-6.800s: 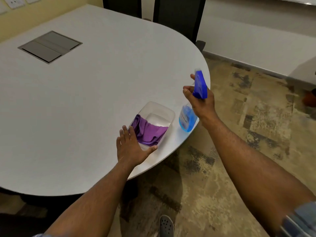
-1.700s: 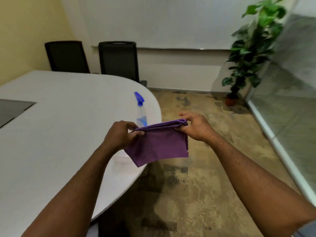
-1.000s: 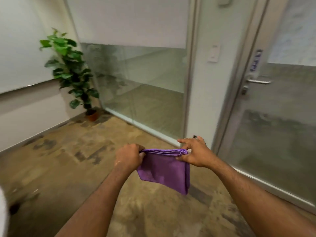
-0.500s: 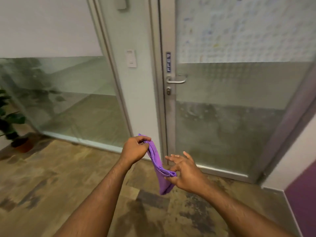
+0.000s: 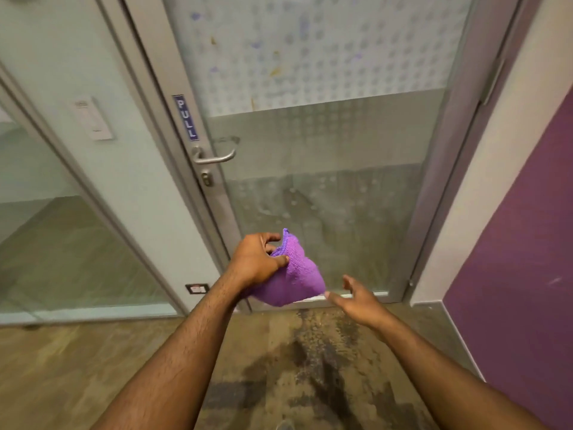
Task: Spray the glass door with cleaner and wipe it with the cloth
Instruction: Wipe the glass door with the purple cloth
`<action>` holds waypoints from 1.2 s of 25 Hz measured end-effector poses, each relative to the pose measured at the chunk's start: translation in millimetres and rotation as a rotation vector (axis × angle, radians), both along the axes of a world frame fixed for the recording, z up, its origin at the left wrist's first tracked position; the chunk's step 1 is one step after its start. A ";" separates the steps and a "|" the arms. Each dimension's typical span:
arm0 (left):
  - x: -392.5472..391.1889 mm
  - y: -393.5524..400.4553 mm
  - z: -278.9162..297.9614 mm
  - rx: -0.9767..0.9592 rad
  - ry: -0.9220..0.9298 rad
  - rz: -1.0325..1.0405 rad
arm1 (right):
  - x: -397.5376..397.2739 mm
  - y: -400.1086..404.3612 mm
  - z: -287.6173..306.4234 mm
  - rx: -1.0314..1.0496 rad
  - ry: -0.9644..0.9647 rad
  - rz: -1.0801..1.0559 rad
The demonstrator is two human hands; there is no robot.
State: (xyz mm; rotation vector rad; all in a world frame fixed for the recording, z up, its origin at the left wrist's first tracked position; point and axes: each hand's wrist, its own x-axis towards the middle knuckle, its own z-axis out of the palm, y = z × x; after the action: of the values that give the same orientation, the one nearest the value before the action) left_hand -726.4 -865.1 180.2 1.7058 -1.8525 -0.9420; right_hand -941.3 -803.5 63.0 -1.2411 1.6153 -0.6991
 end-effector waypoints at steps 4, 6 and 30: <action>-21.0 -63.9 26.3 0.053 0.146 -0.240 | -31.3 -43.0 -20.4 0.227 -0.484 0.080; -28.8 -93.8 41.8 0.066 0.179 -0.322 | -31.7 -57.2 -13.8 0.149 -0.725 -0.013; -201.1 -329.3 329.8 -1.055 0.266 -0.138 | -232.9 -321.7 430.1 -1.232 0.445 -0.635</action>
State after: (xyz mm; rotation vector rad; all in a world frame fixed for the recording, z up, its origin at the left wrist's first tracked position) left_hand -927.5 -1194.4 510.1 0.7715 -1.7801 -0.1119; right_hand -1174.2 -1125.2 493.1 -1.7831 2.0034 -2.1553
